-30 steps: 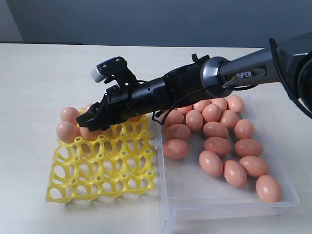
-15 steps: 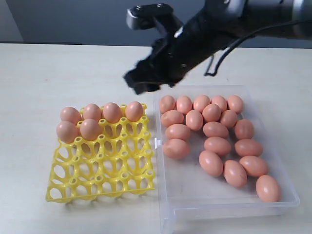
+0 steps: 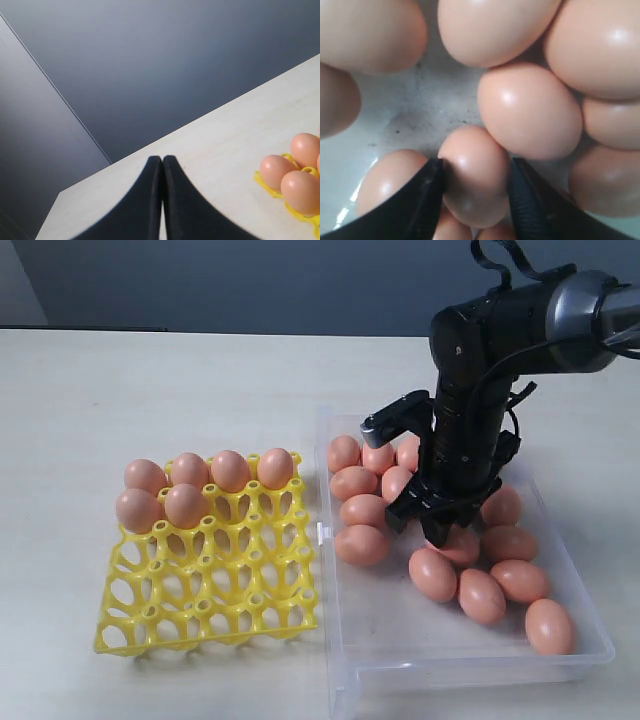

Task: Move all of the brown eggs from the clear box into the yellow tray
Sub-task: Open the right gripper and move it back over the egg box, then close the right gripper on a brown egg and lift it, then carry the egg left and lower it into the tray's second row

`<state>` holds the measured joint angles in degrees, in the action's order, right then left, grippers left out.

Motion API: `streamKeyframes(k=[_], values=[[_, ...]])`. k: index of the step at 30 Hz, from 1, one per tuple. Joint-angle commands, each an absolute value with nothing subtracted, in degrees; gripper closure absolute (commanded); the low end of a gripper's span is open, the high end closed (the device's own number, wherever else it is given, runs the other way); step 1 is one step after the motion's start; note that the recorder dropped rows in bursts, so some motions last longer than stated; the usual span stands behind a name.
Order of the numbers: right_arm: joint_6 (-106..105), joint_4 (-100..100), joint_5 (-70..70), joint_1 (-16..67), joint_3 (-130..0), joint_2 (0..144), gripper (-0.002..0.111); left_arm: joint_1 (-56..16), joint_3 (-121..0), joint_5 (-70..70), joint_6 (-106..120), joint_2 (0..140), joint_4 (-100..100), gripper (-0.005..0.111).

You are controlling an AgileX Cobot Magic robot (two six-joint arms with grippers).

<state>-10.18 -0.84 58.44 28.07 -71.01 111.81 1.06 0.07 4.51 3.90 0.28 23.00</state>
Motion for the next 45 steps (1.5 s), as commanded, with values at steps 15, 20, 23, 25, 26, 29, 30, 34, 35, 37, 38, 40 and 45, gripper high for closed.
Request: streamKeyframes(k=[15,20,23,25,26,29,30,34,35,37,38,40,45], values=[[-11.8,1.0,58.3,27.8,-70.6,115.7,0.062,0.5,0.0,4.3,3.6,0.0,23.2,0.106],[-11.8,0.8,58.5,27.8,-70.6,115.1,0.109,0.5,0.0,4.3,3.6,0.0,23.2,0.106],[-11.8,0.5,59.2,28.2,-70.6,112.8,0.105,0.5,0.0,4.3,3.6,0.0,23.2,0.106],[-11.8,0.5,58.9,28.7,-70.6,110.3,0.105,0.5,0.0,4.3,3.6,0.0,23.2,0.106],[-11.8,0.5,58.2,29.0,-70.6,108.5,0.105,0.5,0.0,4.3,3.6,0.0,23.2,0.106],[-11.8,3.2,52.8,29.8,-70.6,103.3,0.105,0.5,0.0,4.3,3.6,0.0,23.2,0.106],[-11.8,6.0,49.0,30.1,-70.6,101.6,0.105,0.5,0.0,4.3,3.6,0.0,23.2,0.106],[-18.0,23.8,32.3,31.6,-70.6,99.0,0.105,0.5,0.0,4.3,3.6,0.0,23.2,0.106],[-24.8,31.6,28.4,32.3,-70.6,99.7,0.105,0.5,0.0,4.3,3.6,0.0,23.2,0.106],[-35.7,43.4,24.5,33.9,-70.6,101.5,0.105,0.5,0.0,4.3,3.6,0.0,23.2,0.106],[-41.4,49.7,23.1,34.7,-70.6,103.1,0.105,0.5,0.0,4.3,3.6,0.0,23.2,0.106],[-50.5,60.0,22.3,35.8,-70.6,106.7,0.107,0.5,0.0,4.3,3.6,0.0,23.2,0.106],[-67.0,76.5,22.0,38.1,-70.6,113.4,0.107,0.5,0.0,4.3,3.6,0.0,23.2,0.106]])
